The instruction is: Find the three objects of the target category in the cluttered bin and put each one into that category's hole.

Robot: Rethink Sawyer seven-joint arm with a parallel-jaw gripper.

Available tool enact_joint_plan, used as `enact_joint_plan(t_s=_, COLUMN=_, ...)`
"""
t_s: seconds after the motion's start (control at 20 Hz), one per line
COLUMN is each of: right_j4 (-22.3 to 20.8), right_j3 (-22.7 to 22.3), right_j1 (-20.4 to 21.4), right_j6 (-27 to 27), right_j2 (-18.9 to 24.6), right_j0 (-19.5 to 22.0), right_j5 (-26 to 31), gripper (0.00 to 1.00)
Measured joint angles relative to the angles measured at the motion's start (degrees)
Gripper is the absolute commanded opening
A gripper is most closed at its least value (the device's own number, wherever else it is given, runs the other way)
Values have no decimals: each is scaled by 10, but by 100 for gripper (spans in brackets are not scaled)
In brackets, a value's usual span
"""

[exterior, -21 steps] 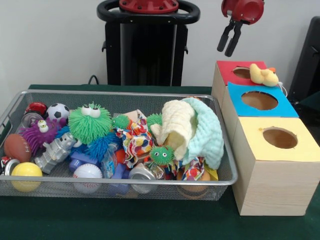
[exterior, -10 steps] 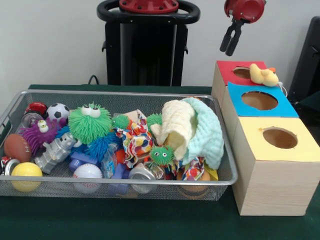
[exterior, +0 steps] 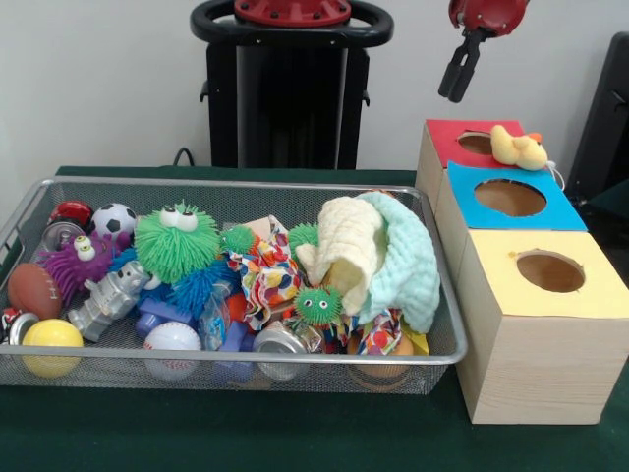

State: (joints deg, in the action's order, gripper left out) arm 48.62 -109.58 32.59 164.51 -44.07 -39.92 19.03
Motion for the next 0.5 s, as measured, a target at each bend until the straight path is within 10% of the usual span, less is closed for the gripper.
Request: enact_joint_plan(t_s=0.5, right_j4=0, right_j3=12, right_j1=-8, right_j6=2, right_j2=-11, right_j0=-2, right_j5=1, gripper=100)
